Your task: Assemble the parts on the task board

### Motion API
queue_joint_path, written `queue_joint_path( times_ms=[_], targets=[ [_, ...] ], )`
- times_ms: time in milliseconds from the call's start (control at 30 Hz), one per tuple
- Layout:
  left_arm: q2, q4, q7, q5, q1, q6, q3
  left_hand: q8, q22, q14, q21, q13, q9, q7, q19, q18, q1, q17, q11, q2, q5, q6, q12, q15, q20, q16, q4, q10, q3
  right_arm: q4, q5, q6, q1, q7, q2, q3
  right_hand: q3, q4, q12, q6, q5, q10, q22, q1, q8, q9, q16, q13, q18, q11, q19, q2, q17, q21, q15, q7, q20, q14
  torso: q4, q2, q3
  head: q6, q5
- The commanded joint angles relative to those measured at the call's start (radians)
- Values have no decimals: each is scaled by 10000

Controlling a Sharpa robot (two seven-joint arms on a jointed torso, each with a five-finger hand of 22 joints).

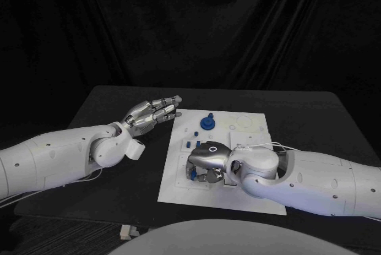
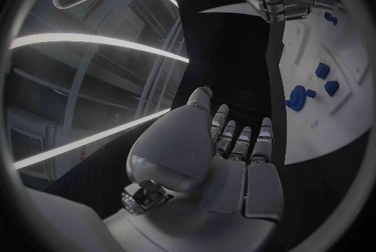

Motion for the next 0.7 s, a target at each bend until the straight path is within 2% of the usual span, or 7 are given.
queue_joint_path(
  times_ms=[33,300,433,500,600,667,700],
  targets=[
    [14,-2,40,41,-15,183,8,51,15,42,46,11,16,-2,77,120,32,6,36,102,39,51,52,-32,16,43,-31,62,49,32,-77,75,-62,-199,-18,-25,16,-40,50,67,52,929,1421,8,-44,-5,-44,38,-28,-855,36,64,-8,-13,-39,-17,-35,21,-1,0,0,2,-16],
    [25,-15,13,41,-26,208,8,67,21,46,54,11,21,0,91,120,33,7,41,114,41,92,58,-38,26,47,-29,66,56,14,-77,256,-77,-425,-25,-25,36,-89,-21,-94,101,796,1344,-41,-199,-59,-157,60,22,-805,-82,5,-138,-348,-8,31,-29,-45,-3,-5,0,2,-2],
    [36,-25,-4,41,-33,222,8,67,21,46,54,11,21,0,91,120,33,7,41,114,41,92,58,-38,26,47,-29,66,56,16,-77,368,-100,-571,-39,-25,13,18,-382,-740,116,-120,1220,-339,-635,-234,-343,-18,72,-459,-335,-145,-393,-914,279,300,138,-247,2,-3,2,2,-6],
    [44,-32,-14,41,-37,231,8,74,17,44,55,11,23,1,95,120,36,6,41,123,43,107,60,-41,30,46,-29,67,62,10,-77,337,-114,-568,-51,-26,-111,124,-881,-1741,54,-1495,1105,-620,-839,-480,-491,-102,93,-65,-605,-416,-644,-1438,602,366,354,-501,-1,-1,1,2,8],
    [52,-44,-25,41,-41,236,8,74,17,44,55,11,23,1,95,120,36,6,41,123,43,107,60,-41,30,46,-29,67,62,8,-77,237,-128,-506,-70,-26,-380,74,-1071,-2783,-35,-2771,957,-673,-826,-719,-720,-71,223,100,-1009,-472,-1090,-2138,671,-188,494,-961,-1,-2,-1,2,37],
    [56,-52,-31,41,-44,239,8,74,17,44,55,11,23,1,95,120,36,6,41,123,43,107,60,-41,30,46,-29,67,62,5,-77,129,-135,-434,-87,-26,-894,200,-1026,-3490,-64,-3809,807,-570,-819,-880,-1003,-25,419,231,-1457,-448,-1630,-2865,646,-297,502,-1470,0,1,-1,2,10],
    [58,-55,-34,41,-45,241,8,74,17,44,55,11,23,1,95,120,36,6,41,123,43,107,60,-41,30,46,-29,67,62,6,-77,40,-138,-380,-104,-26,-1543,642,-1092,-4772,-7,-4774,656,-321,-872,-1016,-1349,-56,498,277,-1874,-621,-2210,-3564,689,-549,595,-1991,1,1,0,2,7]
  ],
)
